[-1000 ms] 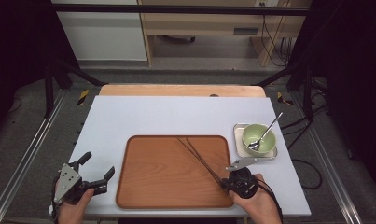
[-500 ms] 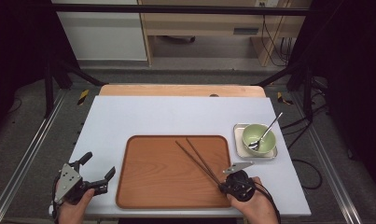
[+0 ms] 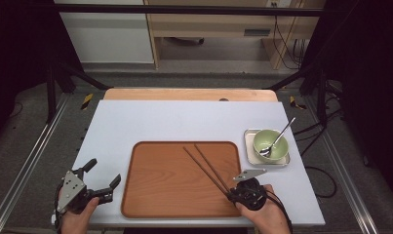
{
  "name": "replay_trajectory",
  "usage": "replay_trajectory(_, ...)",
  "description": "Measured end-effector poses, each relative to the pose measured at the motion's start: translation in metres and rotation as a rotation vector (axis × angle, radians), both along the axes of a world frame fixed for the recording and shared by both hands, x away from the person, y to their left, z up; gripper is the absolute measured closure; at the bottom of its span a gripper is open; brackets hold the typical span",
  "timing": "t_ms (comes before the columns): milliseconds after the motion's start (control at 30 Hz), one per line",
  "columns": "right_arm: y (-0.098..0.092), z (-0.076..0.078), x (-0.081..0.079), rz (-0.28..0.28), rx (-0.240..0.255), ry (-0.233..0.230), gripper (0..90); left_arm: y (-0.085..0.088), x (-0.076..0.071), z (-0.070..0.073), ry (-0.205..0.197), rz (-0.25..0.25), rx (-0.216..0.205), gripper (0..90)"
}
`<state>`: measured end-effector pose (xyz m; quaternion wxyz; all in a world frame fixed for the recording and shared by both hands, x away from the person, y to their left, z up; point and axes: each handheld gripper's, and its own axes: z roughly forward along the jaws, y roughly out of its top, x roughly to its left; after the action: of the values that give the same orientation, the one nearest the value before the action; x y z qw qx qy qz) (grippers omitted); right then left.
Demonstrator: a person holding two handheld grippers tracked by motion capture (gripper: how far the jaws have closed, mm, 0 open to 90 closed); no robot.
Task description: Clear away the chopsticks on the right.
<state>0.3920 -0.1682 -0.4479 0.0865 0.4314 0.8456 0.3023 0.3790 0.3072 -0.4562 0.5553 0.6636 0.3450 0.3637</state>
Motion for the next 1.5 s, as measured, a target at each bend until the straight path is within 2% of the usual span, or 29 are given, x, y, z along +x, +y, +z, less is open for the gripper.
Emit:
replay_trajectory(100,0.000,0.001,0.002,-0.014,0.012,-0.014,68.0,0.001,0.000,0.000,0.000,0.001,-0.001,3.7)
replay_trajectory(167,-0.002,0.002,0.005,-0.018,0.019,-0.036,65.3,0.001,0.000,0.000,0.002,0.001,-0.002,3.7)
replay_trajectory(200,-0.003,0.002,0.010,-0.017,0.030,-0.068,63.3,0.000,0.000,0.000,0.002,0.001,-0.002,3.7)
replay_trajectory(267,-0.002,0.002,0.011,-0.029,0.044,-0.067,62.0,0.000,0.000,-0.001,0.005,0.000,-0.001,3.7)
replay_trajectory(333,-0.003,0.002,0.015,-0.034,0.053,-0.096,58.9,-0.001,0.000,-0.001,0.007,-0.003,-0.003,3.6)
replay_trajectory(400,-0.005,0.001,0.019,-0.039,0.070,-0.133,55.2,-0.001,0.000,-0.001,0.007,-0.005,0.001,3.6)
replay_trajectory(567,-0.009,-0.002,0.021,-0.074,0.120,-0.184,44.1,-0.002,0.000,-0.001,0.010,-0.013,-0.003,3.6)
replay_trajectory(600,-0.010,-0.003,0.022,-0.078,0.124,-0.210,40.6,-0.002,0.000,-0.001,0.011,-0.014,-0.003,3.6)
replay_trajectory(833,-0.010,-0.005,0.021,-0.082,0.145,-0.298,24.2,-0.002,0.000,0.000,0.018,-0.021,-0.001,3.1)
replay_trajectory(1033,-0.016,-0.006,0.018,-0.111,0.147,-0.328,14.2,-0.005,-0.001,0.002,0.037,-0.046,-0.010,3.0)
replay_trajectory(1100,-0.020,-0.005,0.016,-0.117,0.153,-0.333,12.1,-0.009,-0.002,0.005,0.064,-0.071,-0.008,3.2)
replay_trajectory(1300,-0.034,0.000,0.007,-0.109,0.150,-0.354,9.1,-0.034,-0.005,0.022,0.092,-0.139,0.014,5.7)
replay_trajectory(1433,-0.048,0.003,0.001,-0.126,0.138,-0.368,9.3,-0.057,0.002,0.036,0.150,-0.188,0.059,11.9)
replay_trajectory(1500,-0.058,0.003,0.000,-0.152,0.155,-0.365,10.7,-0.072,0.009,0.041,0.164,-0.221,0.098,13.0)
